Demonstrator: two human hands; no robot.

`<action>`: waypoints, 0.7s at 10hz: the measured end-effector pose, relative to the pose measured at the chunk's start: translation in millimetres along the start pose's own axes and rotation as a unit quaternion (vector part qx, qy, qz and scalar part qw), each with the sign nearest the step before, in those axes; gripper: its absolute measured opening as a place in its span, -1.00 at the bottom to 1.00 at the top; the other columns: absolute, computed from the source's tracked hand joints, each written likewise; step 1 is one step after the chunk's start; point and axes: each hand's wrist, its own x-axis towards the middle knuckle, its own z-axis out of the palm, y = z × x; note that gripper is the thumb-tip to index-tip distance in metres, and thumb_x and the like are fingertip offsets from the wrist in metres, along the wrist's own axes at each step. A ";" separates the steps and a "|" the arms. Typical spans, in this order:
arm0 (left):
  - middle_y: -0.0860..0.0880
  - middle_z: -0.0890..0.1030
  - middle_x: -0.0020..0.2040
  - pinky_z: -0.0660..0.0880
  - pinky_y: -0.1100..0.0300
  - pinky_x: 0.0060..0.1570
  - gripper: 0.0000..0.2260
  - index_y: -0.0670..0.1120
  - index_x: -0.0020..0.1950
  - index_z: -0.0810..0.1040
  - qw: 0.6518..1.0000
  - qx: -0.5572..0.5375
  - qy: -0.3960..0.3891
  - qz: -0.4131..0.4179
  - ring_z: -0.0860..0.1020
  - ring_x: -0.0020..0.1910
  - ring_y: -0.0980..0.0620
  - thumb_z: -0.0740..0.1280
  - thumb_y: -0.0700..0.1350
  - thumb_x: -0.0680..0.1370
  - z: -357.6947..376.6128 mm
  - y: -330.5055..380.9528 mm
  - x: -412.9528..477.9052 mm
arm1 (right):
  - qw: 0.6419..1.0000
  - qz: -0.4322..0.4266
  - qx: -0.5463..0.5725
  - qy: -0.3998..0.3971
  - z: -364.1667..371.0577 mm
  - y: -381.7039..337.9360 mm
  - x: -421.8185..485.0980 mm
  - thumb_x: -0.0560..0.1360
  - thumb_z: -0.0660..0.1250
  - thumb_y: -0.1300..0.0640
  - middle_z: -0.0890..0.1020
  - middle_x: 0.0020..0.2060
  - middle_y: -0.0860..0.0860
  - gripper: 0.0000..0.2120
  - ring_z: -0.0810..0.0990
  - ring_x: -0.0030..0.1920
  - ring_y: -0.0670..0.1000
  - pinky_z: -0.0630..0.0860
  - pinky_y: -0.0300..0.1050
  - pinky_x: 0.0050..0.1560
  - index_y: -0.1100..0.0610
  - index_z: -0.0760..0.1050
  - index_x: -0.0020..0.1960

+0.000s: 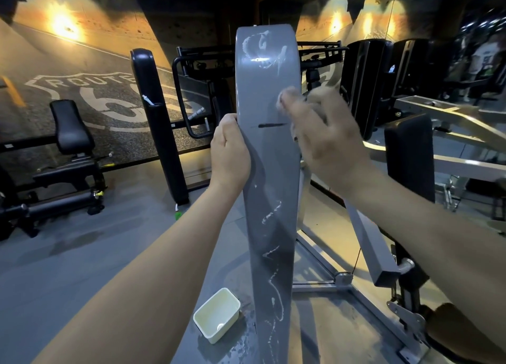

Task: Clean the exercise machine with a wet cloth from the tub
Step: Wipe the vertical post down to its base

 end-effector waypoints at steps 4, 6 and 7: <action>-0.03 0.58 0.21 0.62 0.23 0.04 -0.61 0.03 0.32 0.54 0.993 0.015 -0.105 -0.060 0.62 0.05 0.21 0.00 0.13 0.74 -41.1 -12.7 -14.1 | 0.953 -0.230 -0.183 0.073 40.9 7.3 -79.4 0.60 0.37 0.24 0.63 -0.06 0.02 -0.66 0.54 -0.12 0.13 0.35 0.04 -0.08 0.09 0.59 0.36; 0.08 0.64 0.21 0.51 0.25 0.25 -0.75 0.03 0.33 0.58 0.995 0.009 -0.068 -0.076 0.58 0.21 0.18 0.19 -0.11 0.72 -63.4 -54.5 -50.3 | 0.958 -0.218 -0.173 0.072 56.8 1.1 -92.6 0.63 0.26 0.33 0.65 -0.01 0.08 -0.64 0.53 -0.14 0.15 0.38 0.03 -0.08 0.18 0.55 0.40; 0.05 0.69 0.18 0.57 -0.01 0.27 -0.70 0.01 0.24 0.64 0.990 0.001 -0.095 -0.104 0.62 0.21 0.04 0.19 -0.26 0.69 -70.1 -67.5 -67.9 | 0.935 -0.296 -0.194 0.001 58.2 0.6 -115.9 0.66 0.23 0.31 0.65 -0.05 0.02 -0.68 0.57 -0.20 0.11 0.46 -0.01 -0.13 0.15 0.58 0.35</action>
